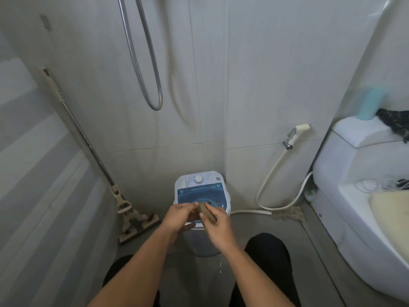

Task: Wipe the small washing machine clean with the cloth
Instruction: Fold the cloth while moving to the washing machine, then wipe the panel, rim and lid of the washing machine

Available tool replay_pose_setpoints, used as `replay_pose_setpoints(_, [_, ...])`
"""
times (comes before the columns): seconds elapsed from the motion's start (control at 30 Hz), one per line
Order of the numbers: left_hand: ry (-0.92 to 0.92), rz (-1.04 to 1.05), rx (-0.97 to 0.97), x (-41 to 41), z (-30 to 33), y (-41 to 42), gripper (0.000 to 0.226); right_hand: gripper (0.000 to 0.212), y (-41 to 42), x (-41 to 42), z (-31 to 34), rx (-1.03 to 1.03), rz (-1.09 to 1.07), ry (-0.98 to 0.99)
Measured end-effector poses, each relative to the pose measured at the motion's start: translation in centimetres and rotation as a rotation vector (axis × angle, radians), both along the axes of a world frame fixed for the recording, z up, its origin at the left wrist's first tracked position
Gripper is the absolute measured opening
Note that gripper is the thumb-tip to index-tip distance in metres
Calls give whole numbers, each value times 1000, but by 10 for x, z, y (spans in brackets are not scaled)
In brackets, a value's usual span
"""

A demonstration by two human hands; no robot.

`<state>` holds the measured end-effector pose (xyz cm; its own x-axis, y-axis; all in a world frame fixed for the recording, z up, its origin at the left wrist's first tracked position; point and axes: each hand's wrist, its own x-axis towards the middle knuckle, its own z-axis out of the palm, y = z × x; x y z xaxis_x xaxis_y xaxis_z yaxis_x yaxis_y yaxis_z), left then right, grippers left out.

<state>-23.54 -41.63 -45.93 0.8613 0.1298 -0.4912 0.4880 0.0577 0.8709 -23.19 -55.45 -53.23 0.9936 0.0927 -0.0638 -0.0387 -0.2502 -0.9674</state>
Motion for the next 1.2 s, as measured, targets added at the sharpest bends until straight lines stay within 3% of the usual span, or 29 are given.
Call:
replay_pose_setpoints(0.1, [24, 4, 67, 1, 2, 7, 25, 24, 4, 0, 3, 81, -19, 24])
replay_pose_setpoints(0.2, [11, 53, 146, 7, -10, 24, 33, 12, 6, 7, 2, 372, -110, 293])
replay_pose_setpoints(0.3, [61, 73, 218, 11, -31, 47, 31, 35, 7, 17, -8, 773, -221, 683])
replay_pose_setpoints(0.4, [121, 81, 213, 25, -66, 70, 28, 41, 17, 37, -25, 829, -263, 825])
replay_pose_setpoints(0.6, [185, 89, 208, 79, -132, 109, 18, 15, 59, 115, -48, 135, -78, 417])
replay_pose_setpoints(0.87, [181, 245, 224, 142, -202, 138, 24, 34, 110, 242, -87, -178, 210, 136])
replay_pose_setpoints(1.0, [216, 253, 204, 159, -229, 143, 24, 45, 130, 286, -109, -665, 345, -122])
replay_pose_setpoints(1.07, [249, 245, 181, 163, -240, 144, 24, 42, 140, 304, -121, -811, 422, -267])
replay_pose_setpoints(1.2, [246, 252, 157, 169, -257, 143, 19, 33, 152, 328, -144, -891, 511, -442])
